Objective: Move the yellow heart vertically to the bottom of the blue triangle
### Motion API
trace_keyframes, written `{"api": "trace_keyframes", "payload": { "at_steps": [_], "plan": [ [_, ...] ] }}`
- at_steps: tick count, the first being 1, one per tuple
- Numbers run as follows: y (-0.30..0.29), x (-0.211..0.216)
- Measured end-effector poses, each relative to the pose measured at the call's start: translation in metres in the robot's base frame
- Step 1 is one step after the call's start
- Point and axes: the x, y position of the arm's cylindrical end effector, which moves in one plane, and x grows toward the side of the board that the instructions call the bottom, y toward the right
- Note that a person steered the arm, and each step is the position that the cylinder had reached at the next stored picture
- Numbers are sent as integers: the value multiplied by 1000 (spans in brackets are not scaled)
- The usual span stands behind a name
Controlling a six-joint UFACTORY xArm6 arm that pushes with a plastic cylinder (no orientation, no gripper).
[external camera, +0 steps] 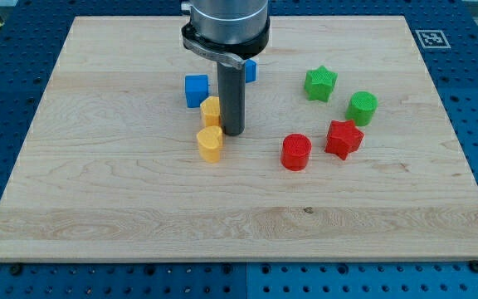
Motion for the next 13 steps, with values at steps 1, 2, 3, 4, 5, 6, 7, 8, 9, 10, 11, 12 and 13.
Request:
{"api": "trace_keyframes", "payload": {
  "at_steps": [1,2,3,4,5,6,7,8,9,10,11,12,13],
  "plan": [
    [5,7],
    [14,26],
    [20,42],
    [13,49],
    [-25,53],
    [-54,63],
    [-56,63],
    [-89,63],
    [-131,54],
    [-131,46],
    [-120,40],
    [-88,37],
    [-67,37]
  ]
}}
